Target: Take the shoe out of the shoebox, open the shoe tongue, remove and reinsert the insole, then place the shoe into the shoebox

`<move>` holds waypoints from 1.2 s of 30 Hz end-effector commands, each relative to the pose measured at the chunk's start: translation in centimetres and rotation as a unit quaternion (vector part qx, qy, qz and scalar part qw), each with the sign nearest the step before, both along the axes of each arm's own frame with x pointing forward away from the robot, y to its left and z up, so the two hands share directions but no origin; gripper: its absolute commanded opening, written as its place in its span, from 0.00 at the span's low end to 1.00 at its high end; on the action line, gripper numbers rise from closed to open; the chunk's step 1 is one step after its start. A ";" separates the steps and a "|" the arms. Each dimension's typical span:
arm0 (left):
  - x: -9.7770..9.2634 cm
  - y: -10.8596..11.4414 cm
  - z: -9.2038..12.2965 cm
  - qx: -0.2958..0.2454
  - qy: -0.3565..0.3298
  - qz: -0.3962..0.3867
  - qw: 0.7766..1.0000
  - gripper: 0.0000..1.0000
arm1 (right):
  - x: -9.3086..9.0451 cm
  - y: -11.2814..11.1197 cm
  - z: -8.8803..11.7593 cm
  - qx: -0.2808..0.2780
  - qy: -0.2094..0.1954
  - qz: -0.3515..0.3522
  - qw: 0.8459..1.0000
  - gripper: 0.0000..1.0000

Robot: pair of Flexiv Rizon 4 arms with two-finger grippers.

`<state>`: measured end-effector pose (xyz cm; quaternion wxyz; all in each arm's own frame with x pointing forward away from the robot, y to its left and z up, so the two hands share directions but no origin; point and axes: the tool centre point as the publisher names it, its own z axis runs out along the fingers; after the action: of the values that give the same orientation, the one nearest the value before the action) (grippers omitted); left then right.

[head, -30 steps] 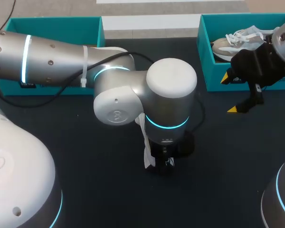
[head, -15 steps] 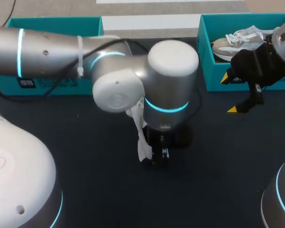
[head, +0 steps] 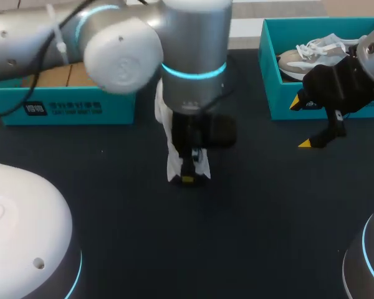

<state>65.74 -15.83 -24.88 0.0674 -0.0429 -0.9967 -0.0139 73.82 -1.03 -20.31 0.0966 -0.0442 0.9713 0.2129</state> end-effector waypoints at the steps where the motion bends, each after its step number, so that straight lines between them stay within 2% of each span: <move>1: 0.5 2.1 3.1 -0.014 -0.001 0.000 1.000 0.00 | 0.1 0.1 -0.1 -0.001 0.001 0.000 1.000 1.00; 14: 0.7 2.5 3.3 -0.016 0.003 0.000 1.000 0.00 | 0.1 0.1 -0.1 -0.001 0.001 0.000 1.000 1.00; 21: 4.1 6.2 5.4 -0.016 0.029 -0.029 0.999 0.00 | 0.1 0.1 -0.1 -0.001 0.001 0.000 1.000 1.00; 36: 11.3 13.7 7.3 -0.006 0.018 0.030 0.999 0.00 | 0.1 0.1 -0.1 -0.001 0.001 0.000 1.000 1.00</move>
<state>76.32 -3.98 -18.11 0.0817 -0.0152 -0.9964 -0.0173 73.82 -1.04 -20.31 0.0967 -0.0441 0.9713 0.2129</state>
